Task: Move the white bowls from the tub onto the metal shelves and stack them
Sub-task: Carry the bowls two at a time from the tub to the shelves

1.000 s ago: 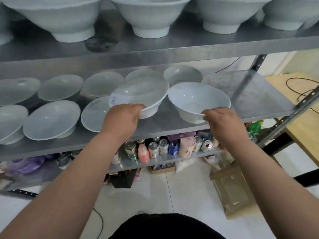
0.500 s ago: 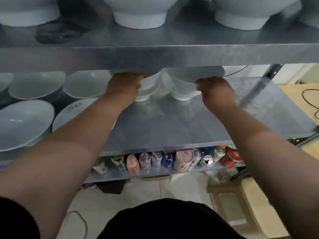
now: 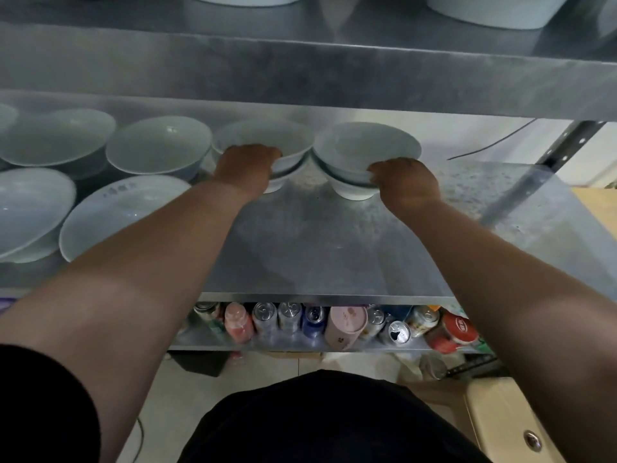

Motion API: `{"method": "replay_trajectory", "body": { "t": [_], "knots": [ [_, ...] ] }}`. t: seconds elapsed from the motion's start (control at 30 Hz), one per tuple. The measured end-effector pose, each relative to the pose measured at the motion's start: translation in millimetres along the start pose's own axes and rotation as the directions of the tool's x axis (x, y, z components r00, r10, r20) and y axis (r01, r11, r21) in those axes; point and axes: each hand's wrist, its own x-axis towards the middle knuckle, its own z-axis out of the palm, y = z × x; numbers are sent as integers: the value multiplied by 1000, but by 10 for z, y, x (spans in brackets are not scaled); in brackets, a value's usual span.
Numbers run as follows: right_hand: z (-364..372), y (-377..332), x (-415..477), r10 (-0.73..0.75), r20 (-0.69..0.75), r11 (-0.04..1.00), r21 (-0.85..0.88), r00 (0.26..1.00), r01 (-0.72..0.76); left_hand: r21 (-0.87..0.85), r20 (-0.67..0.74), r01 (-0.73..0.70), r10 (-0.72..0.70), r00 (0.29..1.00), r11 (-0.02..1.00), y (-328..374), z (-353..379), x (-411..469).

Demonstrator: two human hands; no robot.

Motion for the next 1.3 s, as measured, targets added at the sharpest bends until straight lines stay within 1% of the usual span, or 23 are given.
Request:
{"method": "replay_trajectory", "body": {
  "t": [0.1,0.23,0.27,0.33,0.5,0.6,0.67,0.77,0.83,0.9,1.0,1.17,1.3],
  "knots": [
    [8,-20,22,-11,63,1000,16,998,10,-13,59,-21,21,998,1000,-45,27,8],
    [-87,-13,62,-106,207,987,144,973,77,-92,160,-14,29,987,996,-91,59,4],
    [-107,-22,77,-123,238,985,148,964,89,-91,179,-16,32,983,996,-97,60,12],
    [-95,-53,110,-131,273,989,96,953,109,-52,204,-14,24,979,999,-89,48,35],
    [51,-60,121,-80,213,997,18,974,78,-19,157,-12,15,987,1000,-21,90,56],
    [99,54,-29,-97,172,993,-51,980,107,-30,128,-24,28,991,999,91,113,-36],
    [104,183,-165,-97,175,992,-58,980,108,-54,125,-37,43,991,998,226,102,-137],
    [104,373,-463,-122,120,990,-57,985,130,-96,93,-70,79,993,993,456,78,-327],
    [97,469,-667,-110,141,991,-62,984,120,-101,69,-105,112,991,989,613,60,-448],
    [96,571,-849,-96,160,991,-78,982,110,-88,83,-124,131,988,988,779,43,-551],
    [82,739,-1082,-65,139,993,-94,988,78,-90,83,-152,160,984,984,1040,64,-657],
    [55,1005,-1324,-13,131,990,-137,991,31,-72,77,-153,159,984,986,1378,8,-591],
    [55,1119,-1379,20,128,989,-148,992,-1,-87,95,-149,157,983,985,1444,-17,-532]
  ]
}}
